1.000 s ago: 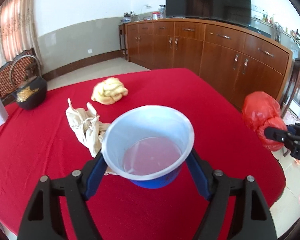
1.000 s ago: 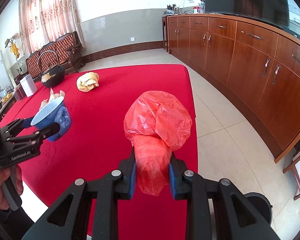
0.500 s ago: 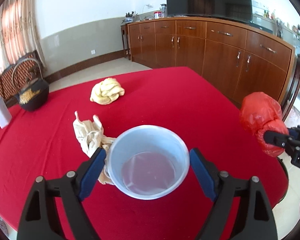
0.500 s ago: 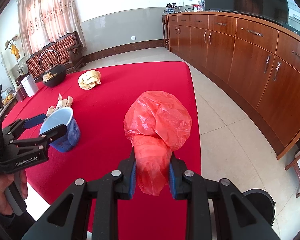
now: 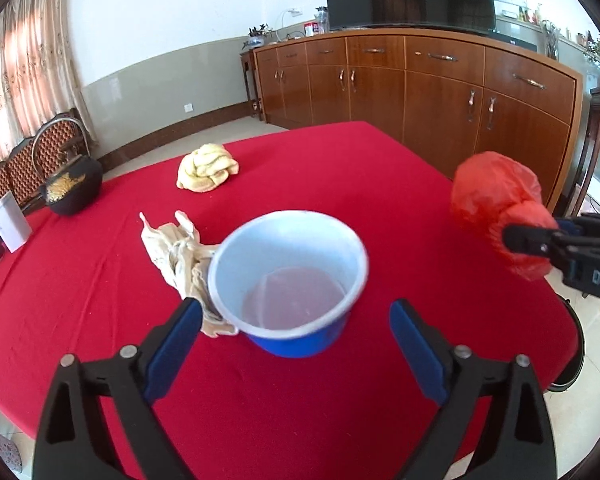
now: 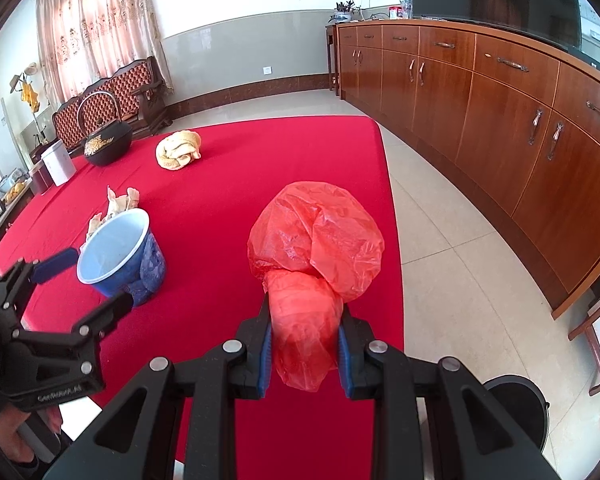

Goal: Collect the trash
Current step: 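Carry the blue cup and red bag over the black bin with both tools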

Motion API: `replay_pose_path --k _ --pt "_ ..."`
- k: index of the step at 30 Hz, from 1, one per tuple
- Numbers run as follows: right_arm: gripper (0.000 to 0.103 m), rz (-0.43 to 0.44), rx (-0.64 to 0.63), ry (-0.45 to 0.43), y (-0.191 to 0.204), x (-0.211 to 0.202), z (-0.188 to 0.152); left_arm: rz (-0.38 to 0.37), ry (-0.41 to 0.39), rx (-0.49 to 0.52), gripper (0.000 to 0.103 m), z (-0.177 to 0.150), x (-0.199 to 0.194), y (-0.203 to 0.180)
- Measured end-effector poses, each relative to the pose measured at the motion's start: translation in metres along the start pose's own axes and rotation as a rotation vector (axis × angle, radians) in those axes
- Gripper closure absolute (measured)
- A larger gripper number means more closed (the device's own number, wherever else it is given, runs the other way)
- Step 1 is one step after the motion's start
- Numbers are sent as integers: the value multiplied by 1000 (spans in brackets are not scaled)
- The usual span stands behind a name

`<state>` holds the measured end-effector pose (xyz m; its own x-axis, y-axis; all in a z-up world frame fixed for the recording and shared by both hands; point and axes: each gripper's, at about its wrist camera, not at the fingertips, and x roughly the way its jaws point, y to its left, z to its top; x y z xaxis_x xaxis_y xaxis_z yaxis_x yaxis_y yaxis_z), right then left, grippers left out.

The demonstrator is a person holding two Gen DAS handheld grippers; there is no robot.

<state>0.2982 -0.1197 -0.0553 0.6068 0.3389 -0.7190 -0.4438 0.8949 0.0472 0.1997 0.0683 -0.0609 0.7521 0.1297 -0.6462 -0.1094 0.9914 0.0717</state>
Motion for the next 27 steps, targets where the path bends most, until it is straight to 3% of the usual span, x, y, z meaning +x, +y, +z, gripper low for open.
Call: replay_pose_path --k 4,9,12,19,27 --pt "75 -2 -5 2 4 1 0 -80 65 -48 2 17 27 20" --pt "75 -8 7 -15 3 -4 1 -40 13 -71 1 26 12 33" --pt "75 -10 16 -24 -1 -5 1 -52 -44 -48 1 14 -14 17" --pt "75 0 24 -40 3 -12 -2 -117 -19 -36 2 13 -10 -14" --pt "75 -8 42 -36 -14 -14 -6 -40 -64 -77 1 0 -25 4"
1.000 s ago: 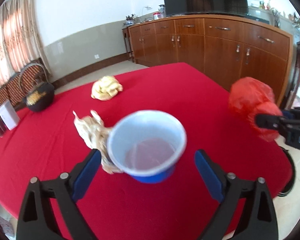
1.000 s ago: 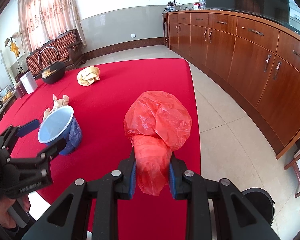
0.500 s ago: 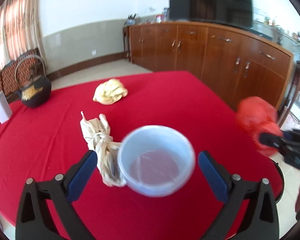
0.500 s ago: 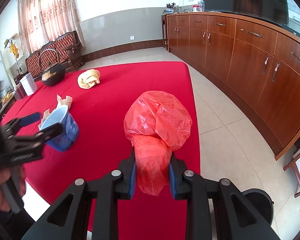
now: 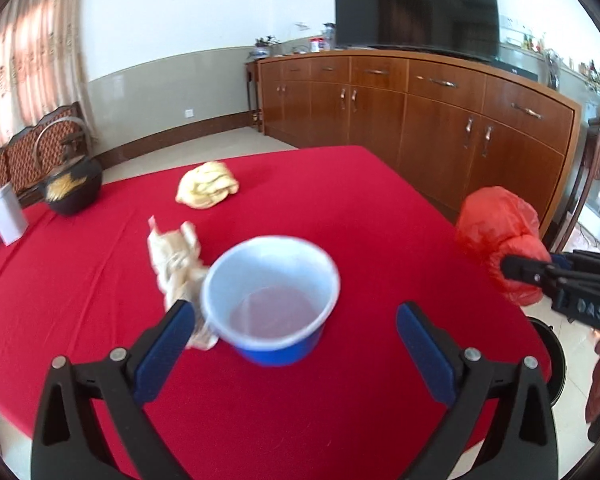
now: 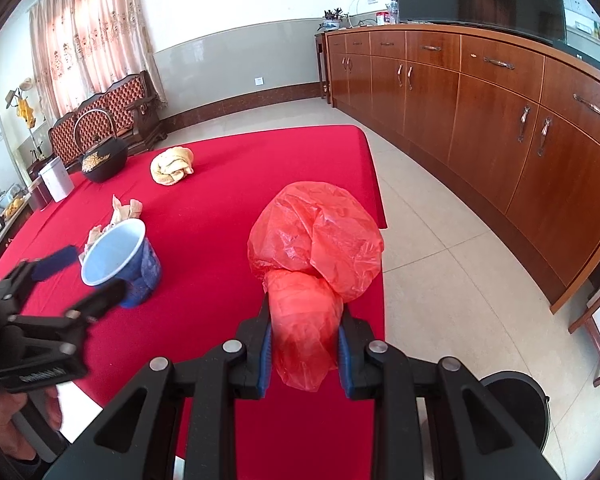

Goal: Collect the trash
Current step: 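Carry the blue cup and red bag over the black bin with both tools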

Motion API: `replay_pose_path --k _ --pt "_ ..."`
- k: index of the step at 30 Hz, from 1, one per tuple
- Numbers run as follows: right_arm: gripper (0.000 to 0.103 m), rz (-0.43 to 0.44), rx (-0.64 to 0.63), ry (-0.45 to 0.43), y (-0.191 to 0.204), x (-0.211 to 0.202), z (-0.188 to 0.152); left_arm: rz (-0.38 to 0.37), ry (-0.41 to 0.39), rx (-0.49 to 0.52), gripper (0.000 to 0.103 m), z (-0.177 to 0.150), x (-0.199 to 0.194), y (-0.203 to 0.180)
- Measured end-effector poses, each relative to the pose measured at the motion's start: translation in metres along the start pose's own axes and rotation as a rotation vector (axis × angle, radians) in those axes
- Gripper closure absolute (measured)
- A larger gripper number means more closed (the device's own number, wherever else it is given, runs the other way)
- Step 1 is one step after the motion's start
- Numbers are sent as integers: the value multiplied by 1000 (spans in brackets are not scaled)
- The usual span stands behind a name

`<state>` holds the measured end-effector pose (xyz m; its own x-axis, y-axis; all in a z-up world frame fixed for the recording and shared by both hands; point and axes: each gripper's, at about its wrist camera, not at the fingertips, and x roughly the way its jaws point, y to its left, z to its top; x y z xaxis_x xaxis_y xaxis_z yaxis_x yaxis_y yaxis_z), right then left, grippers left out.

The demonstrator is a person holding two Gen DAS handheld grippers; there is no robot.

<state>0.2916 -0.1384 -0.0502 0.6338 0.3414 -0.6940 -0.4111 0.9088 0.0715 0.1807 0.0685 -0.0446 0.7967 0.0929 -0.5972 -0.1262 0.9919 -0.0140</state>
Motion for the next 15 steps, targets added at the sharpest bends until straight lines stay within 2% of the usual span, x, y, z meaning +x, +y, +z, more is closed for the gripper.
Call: replay_pose_path --k 2,4,8,10,11,12,15 --pt "75 2 2 5 -2 3 -1 3 18 -6 1 -6 6 2" --pt "75 7 8 9 -3 7 -1 -13 75 -7 2 -4 24 2" --pt "75 20 1 14 2 12 -2 -18 128 -27 3 14 53 5" --pt "75 20 -2 20 2 15 -1 -29 148 -47 8 23 65 9" --pt "75 21 1 21 2 17 -1 -36 159 -52 22 26 71 11" --pt "75 18 5 22 1 18 0 -52 173 -53 24 28 75 11" --pt "75 10 13 19 -1 19 2 -75 129 -49 25 32 66 9"
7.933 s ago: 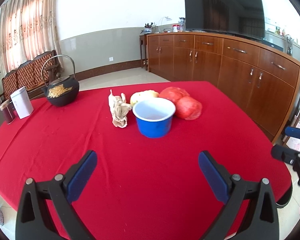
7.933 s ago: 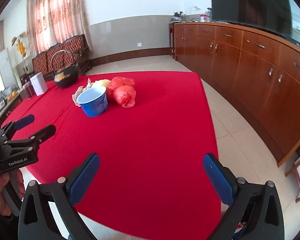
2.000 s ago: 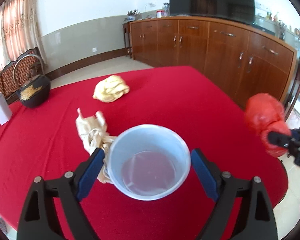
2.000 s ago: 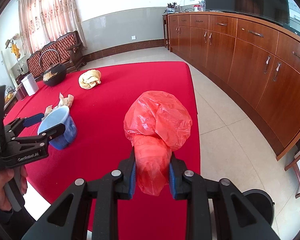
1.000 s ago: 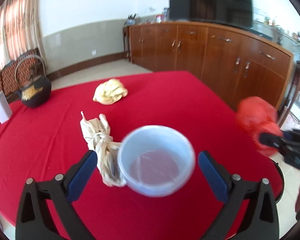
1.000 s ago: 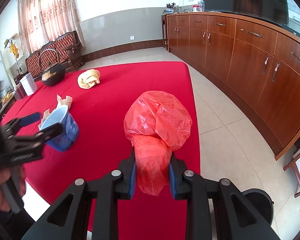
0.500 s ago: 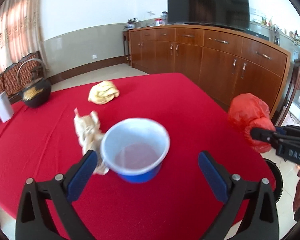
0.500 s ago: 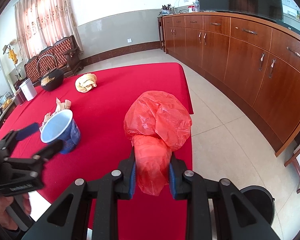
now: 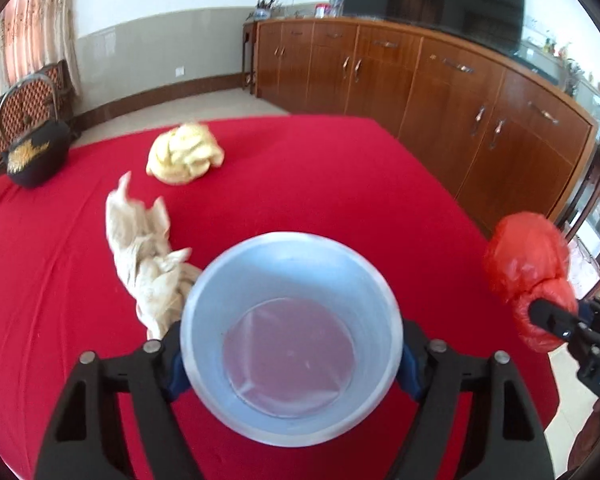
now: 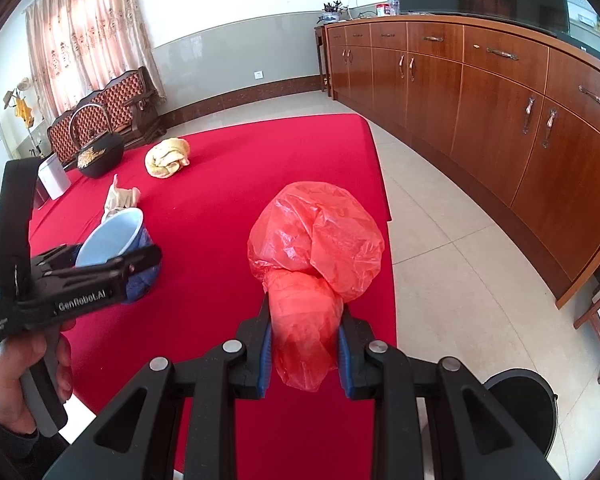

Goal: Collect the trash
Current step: 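Carry the blue cup and red bag over the black bin with both tools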

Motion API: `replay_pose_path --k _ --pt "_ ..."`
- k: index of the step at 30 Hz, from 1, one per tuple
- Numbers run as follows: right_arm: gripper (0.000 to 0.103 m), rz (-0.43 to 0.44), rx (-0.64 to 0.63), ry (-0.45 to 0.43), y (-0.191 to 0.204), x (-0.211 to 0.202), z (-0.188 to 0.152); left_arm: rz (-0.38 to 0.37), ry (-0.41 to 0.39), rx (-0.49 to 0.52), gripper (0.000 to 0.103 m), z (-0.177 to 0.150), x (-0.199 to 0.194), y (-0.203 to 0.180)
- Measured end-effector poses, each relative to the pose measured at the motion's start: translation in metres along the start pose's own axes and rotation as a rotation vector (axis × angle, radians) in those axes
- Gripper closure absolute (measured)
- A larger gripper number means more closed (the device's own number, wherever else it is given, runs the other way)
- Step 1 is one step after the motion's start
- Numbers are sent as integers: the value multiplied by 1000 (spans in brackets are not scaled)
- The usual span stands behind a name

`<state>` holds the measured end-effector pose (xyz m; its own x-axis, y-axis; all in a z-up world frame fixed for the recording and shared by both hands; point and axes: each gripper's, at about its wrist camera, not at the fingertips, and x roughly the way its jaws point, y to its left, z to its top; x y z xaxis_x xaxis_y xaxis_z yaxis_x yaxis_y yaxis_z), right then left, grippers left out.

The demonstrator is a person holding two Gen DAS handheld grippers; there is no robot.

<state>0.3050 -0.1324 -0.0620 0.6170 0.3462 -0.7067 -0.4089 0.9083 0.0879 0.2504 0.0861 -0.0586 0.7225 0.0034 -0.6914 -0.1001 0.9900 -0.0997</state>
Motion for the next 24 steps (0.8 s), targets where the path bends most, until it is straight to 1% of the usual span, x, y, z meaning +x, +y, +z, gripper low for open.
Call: replay_pose_path --k 1,3,8,10,17,24 --pt "75 -4 -2 -4 0 -1 0 -10 -18 5 25 0 -6 -3" --pt "75 -19 -11 -12 0 -3 0 -7 -38 28 26 -1 -13 -7" --pt "75 -31 5 -22 -7 -9 -4 -17 -71 80 26 -7 -30 -22" --pt "75 -35 12 -28 -10 -14 -6 -32 -67 86 27 -9 -34 -24" --pt "75 -59 35 -47 -20 -39 -22 -50 -64 125 27 -16 -41 -42" --pt "75 -98 65 -58 -40 -65 -43 -79 -68 157 27 -20 -47 -69"
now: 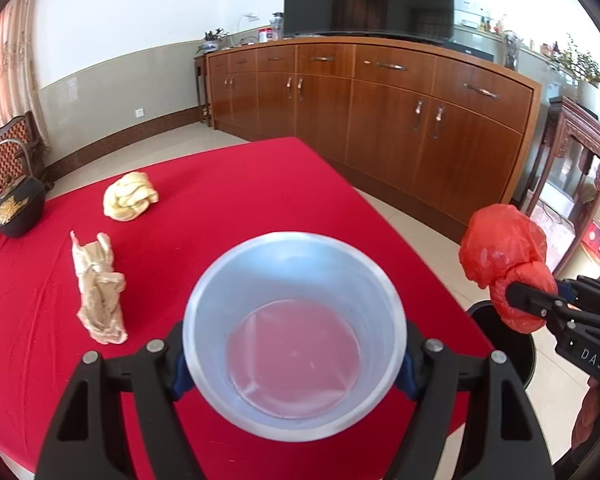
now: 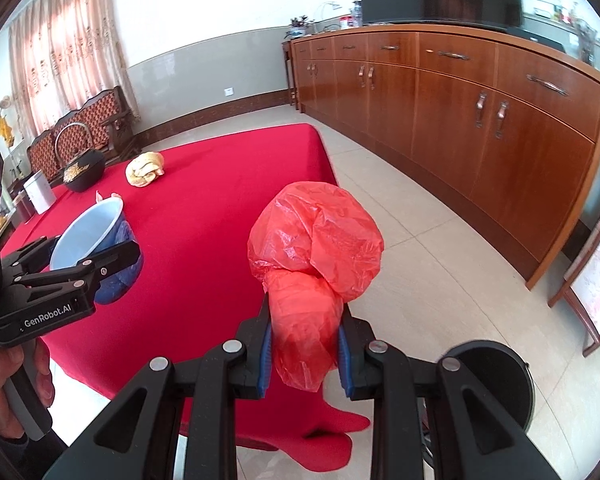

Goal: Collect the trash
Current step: 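Carry the blue cup and red bag over the black bin with both tools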

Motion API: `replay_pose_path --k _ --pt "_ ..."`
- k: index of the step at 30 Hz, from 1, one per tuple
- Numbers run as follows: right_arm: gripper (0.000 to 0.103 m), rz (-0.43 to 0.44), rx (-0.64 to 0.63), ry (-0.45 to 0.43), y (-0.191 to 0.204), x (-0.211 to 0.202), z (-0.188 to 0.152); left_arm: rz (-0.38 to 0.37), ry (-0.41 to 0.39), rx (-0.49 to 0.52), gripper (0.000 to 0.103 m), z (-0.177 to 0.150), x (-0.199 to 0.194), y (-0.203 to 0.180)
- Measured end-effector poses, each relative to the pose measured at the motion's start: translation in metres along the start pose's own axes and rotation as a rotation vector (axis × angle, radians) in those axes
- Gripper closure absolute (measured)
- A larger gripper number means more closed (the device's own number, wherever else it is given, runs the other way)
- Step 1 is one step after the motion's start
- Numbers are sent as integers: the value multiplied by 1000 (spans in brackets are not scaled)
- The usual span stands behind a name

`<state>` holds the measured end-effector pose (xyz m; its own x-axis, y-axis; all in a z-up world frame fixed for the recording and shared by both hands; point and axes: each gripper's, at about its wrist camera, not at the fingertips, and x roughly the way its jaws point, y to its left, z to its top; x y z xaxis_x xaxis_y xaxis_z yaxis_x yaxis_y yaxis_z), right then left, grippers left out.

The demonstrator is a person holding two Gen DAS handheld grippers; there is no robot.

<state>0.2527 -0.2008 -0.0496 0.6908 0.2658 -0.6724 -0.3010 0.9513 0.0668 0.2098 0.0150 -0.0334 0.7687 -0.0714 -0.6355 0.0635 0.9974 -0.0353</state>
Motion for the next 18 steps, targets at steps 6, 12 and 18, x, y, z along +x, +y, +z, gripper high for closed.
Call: replay_pose_path --k 6,12,18 --pt "75 -52 43 -10 -33 -24 -14 -38 -8 34 27 3 -1 -28" --pt "75 -107 86 -11 -69 -46 -32 -94 -1 80 27 3 3 -64" --pt "75 -156 129 1 -105 -63 -53 -154 10 130 27 1 10 -105"
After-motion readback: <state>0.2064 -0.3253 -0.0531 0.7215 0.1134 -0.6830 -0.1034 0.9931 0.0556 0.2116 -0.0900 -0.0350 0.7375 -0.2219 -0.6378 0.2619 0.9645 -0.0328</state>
